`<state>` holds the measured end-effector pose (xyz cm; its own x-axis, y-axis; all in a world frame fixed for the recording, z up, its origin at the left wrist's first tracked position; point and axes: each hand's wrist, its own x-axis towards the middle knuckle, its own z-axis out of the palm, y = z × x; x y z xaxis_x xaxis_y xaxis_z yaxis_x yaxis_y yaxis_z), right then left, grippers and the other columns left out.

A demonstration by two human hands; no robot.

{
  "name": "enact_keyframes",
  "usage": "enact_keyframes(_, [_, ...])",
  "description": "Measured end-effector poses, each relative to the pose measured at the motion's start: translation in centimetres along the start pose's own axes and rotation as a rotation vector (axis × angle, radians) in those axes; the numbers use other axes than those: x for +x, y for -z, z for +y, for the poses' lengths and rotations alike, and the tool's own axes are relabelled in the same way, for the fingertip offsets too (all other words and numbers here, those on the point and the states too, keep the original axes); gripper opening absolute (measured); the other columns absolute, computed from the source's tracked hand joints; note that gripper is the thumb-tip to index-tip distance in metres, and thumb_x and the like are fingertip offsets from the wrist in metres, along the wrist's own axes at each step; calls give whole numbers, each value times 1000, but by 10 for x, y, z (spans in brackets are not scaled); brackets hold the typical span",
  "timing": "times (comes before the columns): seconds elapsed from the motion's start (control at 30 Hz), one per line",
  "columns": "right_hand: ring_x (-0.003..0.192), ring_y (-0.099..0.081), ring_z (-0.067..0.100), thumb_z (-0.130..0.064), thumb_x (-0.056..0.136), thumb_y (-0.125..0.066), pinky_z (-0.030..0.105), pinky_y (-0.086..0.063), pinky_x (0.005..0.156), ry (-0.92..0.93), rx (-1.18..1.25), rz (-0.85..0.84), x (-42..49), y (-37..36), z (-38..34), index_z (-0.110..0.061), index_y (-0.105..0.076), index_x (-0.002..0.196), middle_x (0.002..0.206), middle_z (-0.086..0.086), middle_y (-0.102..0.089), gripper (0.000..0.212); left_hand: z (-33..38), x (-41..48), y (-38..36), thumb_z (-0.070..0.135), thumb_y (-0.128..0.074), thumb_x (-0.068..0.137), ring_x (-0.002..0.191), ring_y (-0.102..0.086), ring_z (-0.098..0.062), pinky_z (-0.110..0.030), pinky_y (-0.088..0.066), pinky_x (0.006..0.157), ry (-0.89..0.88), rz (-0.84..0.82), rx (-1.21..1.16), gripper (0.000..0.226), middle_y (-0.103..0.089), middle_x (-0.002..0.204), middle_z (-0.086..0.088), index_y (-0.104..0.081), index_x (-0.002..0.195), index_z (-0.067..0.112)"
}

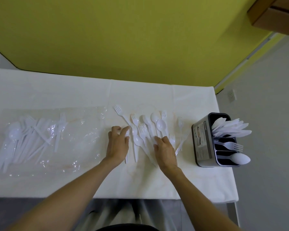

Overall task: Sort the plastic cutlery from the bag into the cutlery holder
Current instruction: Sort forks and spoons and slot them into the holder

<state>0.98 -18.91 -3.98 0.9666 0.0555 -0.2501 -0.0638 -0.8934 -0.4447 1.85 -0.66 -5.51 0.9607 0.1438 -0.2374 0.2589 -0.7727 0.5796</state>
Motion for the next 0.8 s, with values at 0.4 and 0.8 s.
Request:
enact_keyframes(0.4, [103, -53, 29, -9, 96, -52, 34, -49, 75, -123, -46, 142, 0, 6, 18, -15, -52, 131, 115, 11, -55, 36, 12, -34, -21, 13, -59, 91, 115, -45, -24, -38, -50, 91, -381, 64, 92, 32, -48, 127, -3, -57, 122, 21])
enact_keyframes(0.8, [81, -61, 29, -39, 92, -59, 36, -50, 61, -449, 25, 254, -11, 10, 35, -11, -47, 108, 102, 10, -59, 35, 8, -35, -29, 13, -58, 91, 119, -38, -19, -35, -46, 96, -402, 50, 102, 28, -50, 128, -2, -60, 117, 22])
